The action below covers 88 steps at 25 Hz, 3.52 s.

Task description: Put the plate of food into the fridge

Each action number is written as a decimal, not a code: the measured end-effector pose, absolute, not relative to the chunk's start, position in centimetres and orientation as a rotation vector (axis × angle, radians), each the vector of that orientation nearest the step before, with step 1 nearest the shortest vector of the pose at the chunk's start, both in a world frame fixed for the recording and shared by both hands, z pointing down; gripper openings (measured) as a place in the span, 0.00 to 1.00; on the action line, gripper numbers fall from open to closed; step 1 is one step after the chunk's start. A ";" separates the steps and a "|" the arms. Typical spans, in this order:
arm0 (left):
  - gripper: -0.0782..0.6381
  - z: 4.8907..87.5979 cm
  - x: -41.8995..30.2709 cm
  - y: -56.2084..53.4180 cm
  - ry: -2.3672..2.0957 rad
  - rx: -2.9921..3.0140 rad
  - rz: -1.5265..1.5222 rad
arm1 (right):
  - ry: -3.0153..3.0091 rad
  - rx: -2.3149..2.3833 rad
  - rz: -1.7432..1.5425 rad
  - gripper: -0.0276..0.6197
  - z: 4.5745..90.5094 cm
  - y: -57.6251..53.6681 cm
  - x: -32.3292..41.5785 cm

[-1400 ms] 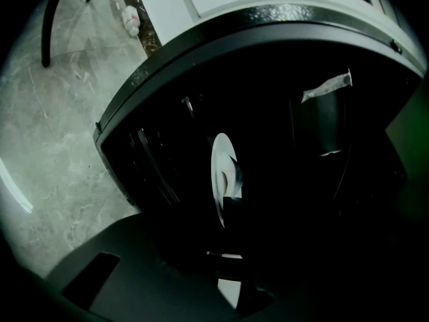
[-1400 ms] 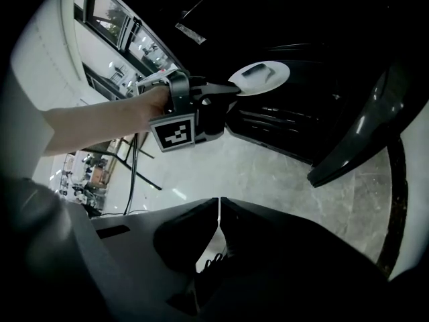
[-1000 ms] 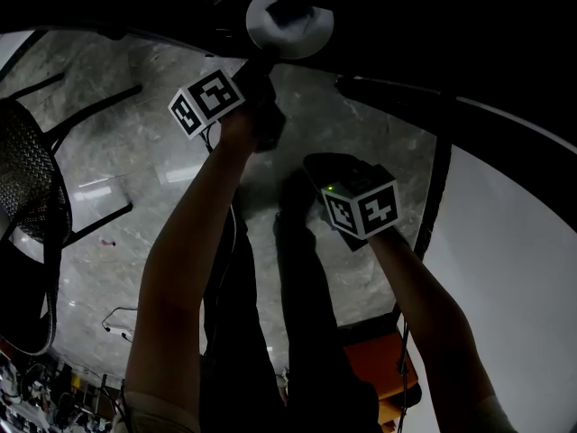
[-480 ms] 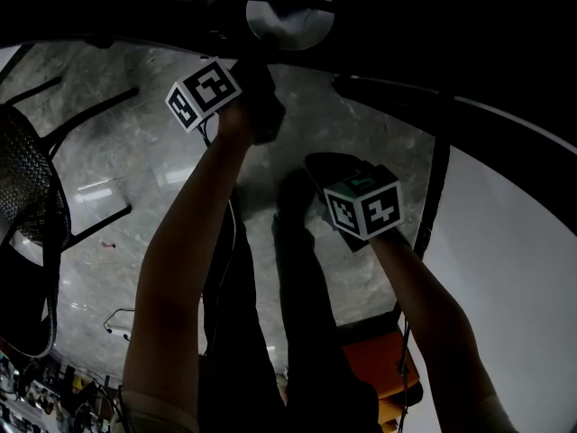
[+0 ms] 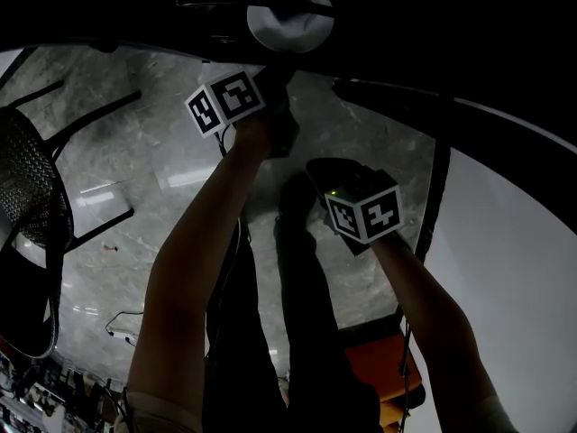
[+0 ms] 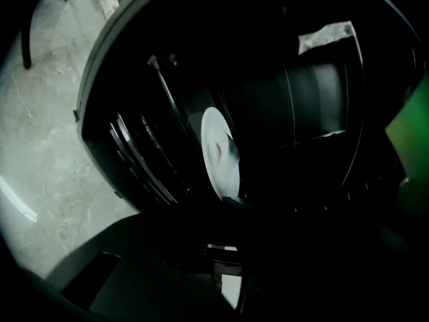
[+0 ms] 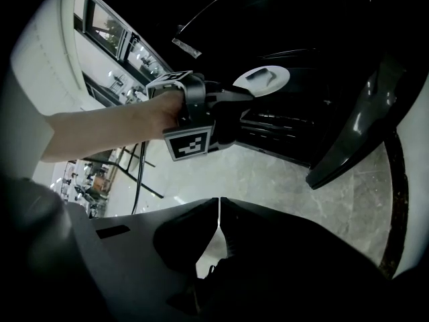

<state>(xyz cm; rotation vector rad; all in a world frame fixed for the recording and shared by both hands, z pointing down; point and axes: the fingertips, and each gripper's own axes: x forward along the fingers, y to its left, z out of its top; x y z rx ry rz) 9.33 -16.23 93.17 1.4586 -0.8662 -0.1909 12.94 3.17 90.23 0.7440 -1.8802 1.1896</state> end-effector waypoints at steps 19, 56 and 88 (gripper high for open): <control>0.16 93.2 9.6 -18.0 -0.892 1.526 -0.146 | -1.916 0.807 1.175 0.08 89.6 0.3 12.2; 0.15 88.3 10.4 -17.4 -0.798 1.695 -0.127 | -1.897 0.801 1.158 0.08 89.1 1.3 12.8; 0.12 71.0 -2.9 -0.2 -0.428 2.239 0.650 | -1.880 0.723 1.094 0.08 71.3 3.7 -1.1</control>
